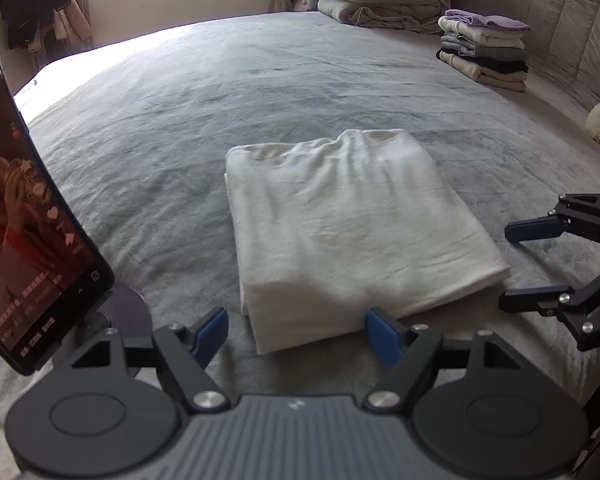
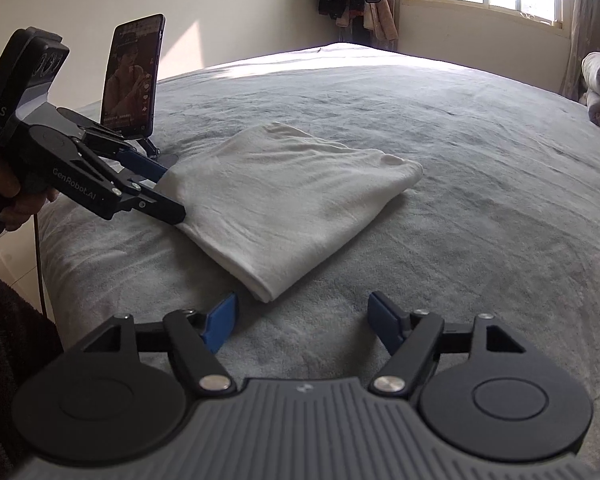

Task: Fold clothes
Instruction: 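Press the folded T-shirt square flat with both open grippers, then pinch the folded T-shirt edge with both grippers and lift it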

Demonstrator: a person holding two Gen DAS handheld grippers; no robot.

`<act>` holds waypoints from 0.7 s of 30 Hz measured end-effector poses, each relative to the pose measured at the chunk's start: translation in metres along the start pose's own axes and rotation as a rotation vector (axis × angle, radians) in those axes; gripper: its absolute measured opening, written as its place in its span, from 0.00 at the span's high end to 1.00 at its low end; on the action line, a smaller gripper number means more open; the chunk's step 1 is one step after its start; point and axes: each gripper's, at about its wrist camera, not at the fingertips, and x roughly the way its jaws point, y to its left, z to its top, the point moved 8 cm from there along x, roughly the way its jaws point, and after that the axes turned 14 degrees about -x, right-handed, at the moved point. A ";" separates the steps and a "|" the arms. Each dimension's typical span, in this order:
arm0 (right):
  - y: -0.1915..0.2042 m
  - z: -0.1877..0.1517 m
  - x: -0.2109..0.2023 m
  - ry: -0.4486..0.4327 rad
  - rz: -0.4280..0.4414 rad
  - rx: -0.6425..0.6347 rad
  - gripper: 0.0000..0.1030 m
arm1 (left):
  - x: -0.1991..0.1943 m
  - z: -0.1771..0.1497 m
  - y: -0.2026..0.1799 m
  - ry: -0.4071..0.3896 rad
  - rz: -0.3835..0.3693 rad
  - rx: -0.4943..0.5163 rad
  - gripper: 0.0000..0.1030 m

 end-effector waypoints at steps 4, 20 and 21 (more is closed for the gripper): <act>-0.004 0.003 -0.001 0.003 0.033 0.055 0.24 | -0.012 0.008 0.007 -0.043 -0.102 -0.104 0.25; -0.066 0.013 0.014 -0.109 0.231 0.731 0.29 | 0.023 0.046 0.006 -0.094 -0.066 -0.345 0.29; -0.068 0.014 0.018 -0.109 0.224 0.744 0.31 | 0.027 0.047 0.008 -0.092 -0.061 -0.366 0.31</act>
